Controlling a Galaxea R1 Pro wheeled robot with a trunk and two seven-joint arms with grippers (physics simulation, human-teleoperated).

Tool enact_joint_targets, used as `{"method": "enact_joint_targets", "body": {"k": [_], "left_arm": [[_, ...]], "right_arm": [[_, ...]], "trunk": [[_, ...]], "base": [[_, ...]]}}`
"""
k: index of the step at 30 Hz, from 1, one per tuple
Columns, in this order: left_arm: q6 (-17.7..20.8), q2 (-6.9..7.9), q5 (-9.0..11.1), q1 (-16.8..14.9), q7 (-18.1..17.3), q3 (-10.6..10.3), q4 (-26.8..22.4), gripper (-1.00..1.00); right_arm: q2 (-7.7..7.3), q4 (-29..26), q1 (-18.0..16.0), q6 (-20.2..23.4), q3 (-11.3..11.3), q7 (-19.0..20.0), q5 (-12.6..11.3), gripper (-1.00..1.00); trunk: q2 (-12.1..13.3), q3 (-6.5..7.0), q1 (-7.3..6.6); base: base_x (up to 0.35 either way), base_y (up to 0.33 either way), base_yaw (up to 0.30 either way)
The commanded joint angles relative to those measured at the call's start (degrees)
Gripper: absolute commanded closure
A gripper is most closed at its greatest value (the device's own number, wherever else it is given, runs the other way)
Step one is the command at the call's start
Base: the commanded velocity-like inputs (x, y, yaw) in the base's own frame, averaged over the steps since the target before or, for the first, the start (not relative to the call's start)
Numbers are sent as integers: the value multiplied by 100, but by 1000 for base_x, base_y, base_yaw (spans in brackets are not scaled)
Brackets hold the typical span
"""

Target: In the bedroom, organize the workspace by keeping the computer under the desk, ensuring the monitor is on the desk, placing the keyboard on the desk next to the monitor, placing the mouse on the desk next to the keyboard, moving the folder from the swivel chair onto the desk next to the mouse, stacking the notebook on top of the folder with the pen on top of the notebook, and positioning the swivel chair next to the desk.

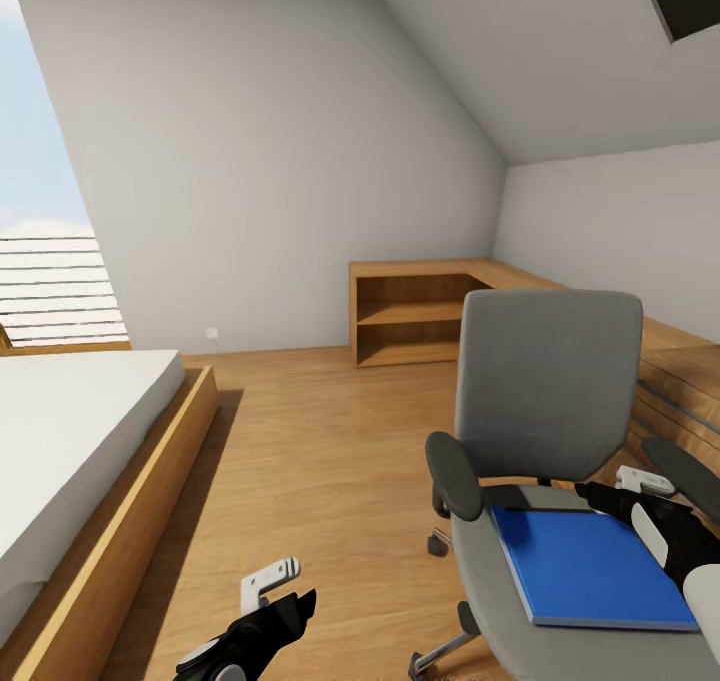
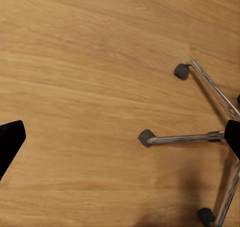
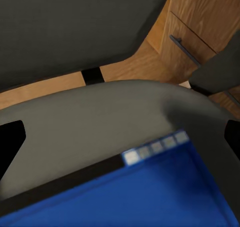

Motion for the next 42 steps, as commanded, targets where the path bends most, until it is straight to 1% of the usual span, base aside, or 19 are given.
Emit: {"method": "enact_joint_targets", "body": {"k": [1,6,12,19,24,29,35,42], "left_arm": [[6,-1,60,-1,54,-3,-8,-100],[6,-1,60,-1,54,-3,-6,-100],[6,-1,61,-1,54,-3,-4,-100],[6,-1,61,-1,49,-3,-4,-100],[6,-1,61,-1,52,-3,-4,-100],[6,-1,63,-1,53,-3,-4,-100],[6,-7,61,-1,54,-3,-4,-100],[6,-9,61,-1,54,2,1,-100]], "right_arm": [[2,-9,-1,35,-29,21,-31,-100],[2,-9,-1,41,-29,21,-28,-100],[2,-9,0,42,-29,21,-27,-100],[2,-9,0,42,-29,21,-25,-100],[2,-9,0,43,-29,21,-25,-100],[2,-8,0,43,-29,21,-25,-100],[2,-9,0,43,-29,21,-25,-100],[2,-9,0,43,-29,21,-29,-100]], "trunk": [[-2,-5,0],[-2,-5,0],[-243,-112,131],[-243,-112,131],[-444,-202,241],[-444,-202,241],[-684,-310,373],[-684,-310,373]], "base": [[0,0,0],[0,0,0],[0,0,0],[0,0,0],[0,0,0],[0,0,0],[0,0,0],[0,0,0]]}}
